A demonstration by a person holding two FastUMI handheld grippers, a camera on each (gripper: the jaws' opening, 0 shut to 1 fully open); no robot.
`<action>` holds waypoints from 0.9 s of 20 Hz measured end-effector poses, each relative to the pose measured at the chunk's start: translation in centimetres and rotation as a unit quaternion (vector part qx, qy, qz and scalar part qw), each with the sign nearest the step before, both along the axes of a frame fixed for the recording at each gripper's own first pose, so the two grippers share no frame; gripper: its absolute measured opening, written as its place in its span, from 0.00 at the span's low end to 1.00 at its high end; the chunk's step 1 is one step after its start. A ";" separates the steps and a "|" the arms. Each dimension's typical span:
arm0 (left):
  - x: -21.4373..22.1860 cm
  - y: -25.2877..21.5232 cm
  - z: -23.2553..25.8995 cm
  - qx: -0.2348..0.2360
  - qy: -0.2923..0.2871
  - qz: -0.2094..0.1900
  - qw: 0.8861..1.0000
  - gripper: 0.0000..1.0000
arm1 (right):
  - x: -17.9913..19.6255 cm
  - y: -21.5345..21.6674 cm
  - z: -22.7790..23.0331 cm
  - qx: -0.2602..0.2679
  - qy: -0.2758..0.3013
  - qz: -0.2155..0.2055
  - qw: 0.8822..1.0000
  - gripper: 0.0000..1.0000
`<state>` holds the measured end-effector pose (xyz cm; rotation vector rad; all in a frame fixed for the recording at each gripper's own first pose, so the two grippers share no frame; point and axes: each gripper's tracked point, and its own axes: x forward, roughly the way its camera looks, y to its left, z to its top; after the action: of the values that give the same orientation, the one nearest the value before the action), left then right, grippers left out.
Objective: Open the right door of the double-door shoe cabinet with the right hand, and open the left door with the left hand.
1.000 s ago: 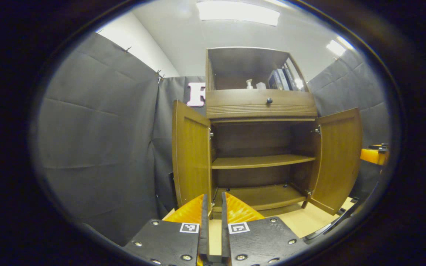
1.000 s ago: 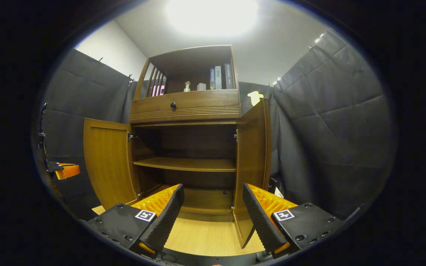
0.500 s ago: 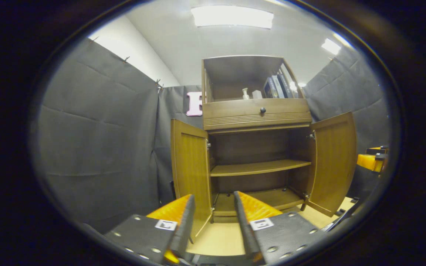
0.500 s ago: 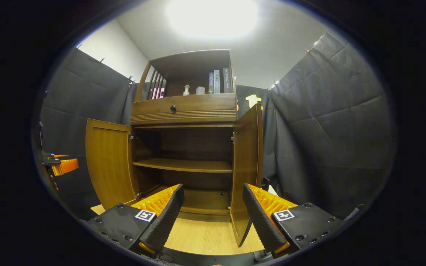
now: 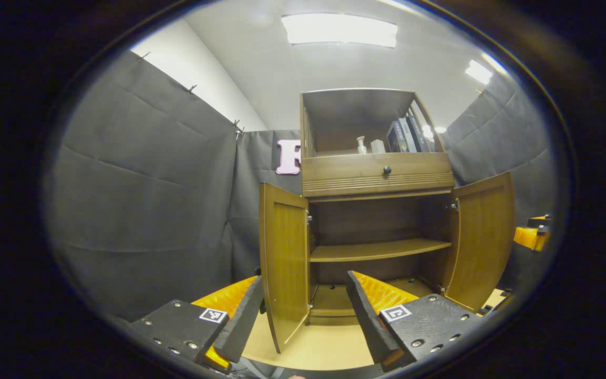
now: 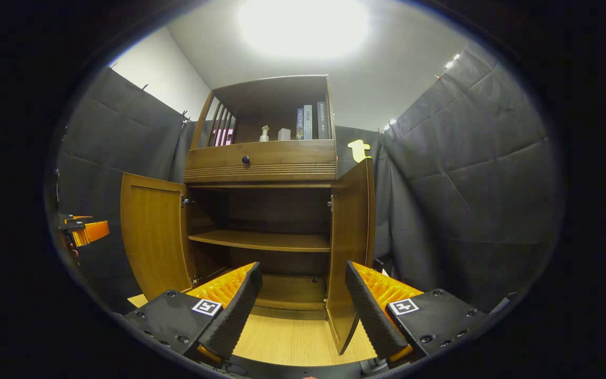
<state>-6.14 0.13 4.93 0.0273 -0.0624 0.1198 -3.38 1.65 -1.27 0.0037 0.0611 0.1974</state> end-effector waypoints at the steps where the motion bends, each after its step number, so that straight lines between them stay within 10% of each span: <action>1: 0.0 0.1 0.2 0.002 -0.002 0.000 1.000 0.92 | 0.0 0.0 -0.1 0.000 0.002 0.000 1.000 0.96; 18: 0.9 0.1 -0.3 0.021 -0.003 -0.014 1.000 0.92 | 0.7 -0.5 0.3 -0.002 -0.006 -0.013 1.000 0.96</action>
<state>-5.23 0.26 4.61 0.0674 -0.0712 0.0907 -2.68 1.20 -1.00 -0.0005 0.0495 0.1710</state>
